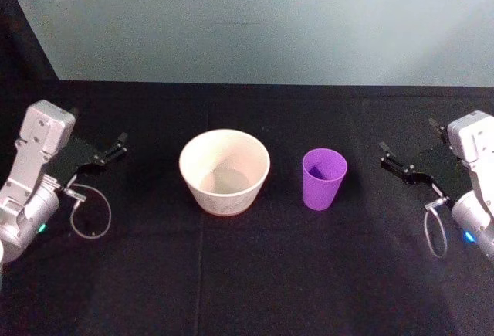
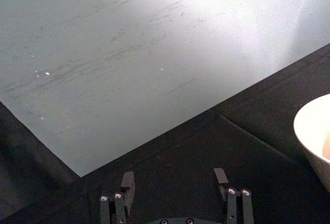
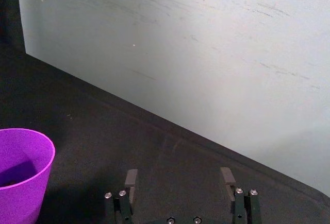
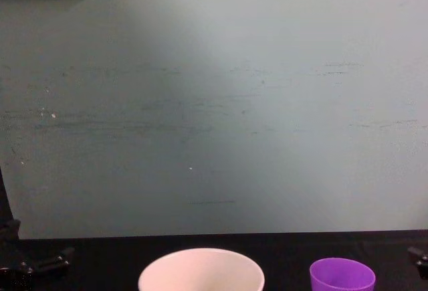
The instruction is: Pick up the cup and pour the mung beans from the cup into the bowl.
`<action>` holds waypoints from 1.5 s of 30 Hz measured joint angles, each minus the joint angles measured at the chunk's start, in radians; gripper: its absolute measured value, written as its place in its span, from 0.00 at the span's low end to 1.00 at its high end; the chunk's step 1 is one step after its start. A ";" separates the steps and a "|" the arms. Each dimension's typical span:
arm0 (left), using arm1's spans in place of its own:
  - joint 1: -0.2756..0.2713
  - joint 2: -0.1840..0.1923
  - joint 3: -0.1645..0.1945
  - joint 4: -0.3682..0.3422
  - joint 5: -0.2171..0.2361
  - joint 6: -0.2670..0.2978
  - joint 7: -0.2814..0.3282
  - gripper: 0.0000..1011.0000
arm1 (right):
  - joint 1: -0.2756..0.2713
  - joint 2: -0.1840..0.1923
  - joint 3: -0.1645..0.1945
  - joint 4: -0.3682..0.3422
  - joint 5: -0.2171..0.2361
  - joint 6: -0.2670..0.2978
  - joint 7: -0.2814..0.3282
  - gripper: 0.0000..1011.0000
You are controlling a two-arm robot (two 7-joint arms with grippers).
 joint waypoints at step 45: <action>0.000 0.000 0.000 0.000 0.000 0.000 0.000 0.99 | 0.000 0.000 0.000 0.000 0.000 0.000 0.000 0.99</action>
